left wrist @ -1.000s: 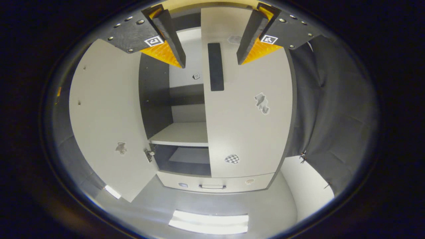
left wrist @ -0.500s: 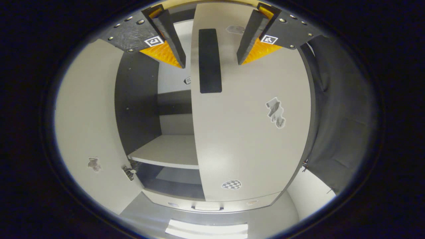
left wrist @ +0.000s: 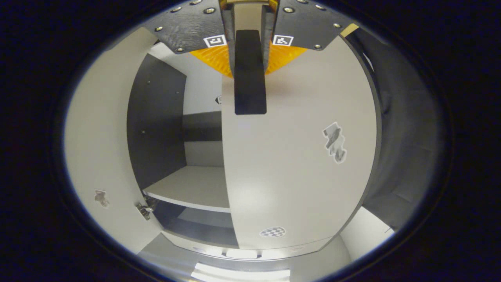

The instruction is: Open the right door of the double-door shoe cabinet with the right hand, and open the left door with the left hand.

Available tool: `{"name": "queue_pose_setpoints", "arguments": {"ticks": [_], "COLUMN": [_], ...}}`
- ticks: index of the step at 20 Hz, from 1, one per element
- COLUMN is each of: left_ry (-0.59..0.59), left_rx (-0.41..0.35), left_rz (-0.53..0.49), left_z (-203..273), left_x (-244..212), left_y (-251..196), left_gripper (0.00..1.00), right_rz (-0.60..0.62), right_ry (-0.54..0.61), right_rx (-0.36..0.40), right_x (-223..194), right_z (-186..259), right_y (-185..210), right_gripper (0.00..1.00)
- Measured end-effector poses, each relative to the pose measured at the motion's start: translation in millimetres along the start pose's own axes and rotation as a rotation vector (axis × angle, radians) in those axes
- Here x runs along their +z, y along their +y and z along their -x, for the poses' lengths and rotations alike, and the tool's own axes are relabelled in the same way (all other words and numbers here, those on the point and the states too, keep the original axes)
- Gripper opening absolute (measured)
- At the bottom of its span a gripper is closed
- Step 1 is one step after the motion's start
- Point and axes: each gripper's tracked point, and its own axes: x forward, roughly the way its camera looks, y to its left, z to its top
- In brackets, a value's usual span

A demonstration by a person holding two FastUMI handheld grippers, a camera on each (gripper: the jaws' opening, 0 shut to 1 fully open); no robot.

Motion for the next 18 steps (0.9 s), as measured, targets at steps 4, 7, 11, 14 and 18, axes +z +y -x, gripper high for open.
{"name": "queue_pose_setpoints", "arguments": {"ticks": [4,7,11,14,18], "left_ry": [-0.008,0.003,0.008,0.012,0.002], "left_rx": [-0.006,-0.053,-0.114,-0.141,-0.172], "left_rz": [0.044,0.055,0.076,0.079,0.087], "left_z": [7,13,18,19,20], "left_x": [-1,-2,-2,0,11], "left_y": [3,3,7,10,16], "left_gripper": [0.19,0.11,0.11,0.09,0.11], "right_rz": [-0.003,0.009,0.018,0.029,0.050], "right_ry": [-0.001,0.006,0.006,0.007,0.005], "right_rx": [0.031,0.048,0.074,0.096,0.120], "right_x": [-2,-3,-3,-5,-5], "right_z": [-3,-1,-2,-3,-2], "right_y": [8,12,20,30,39], "right_gripper": [0.91,0.97,0.97,0.91,0.91]}}
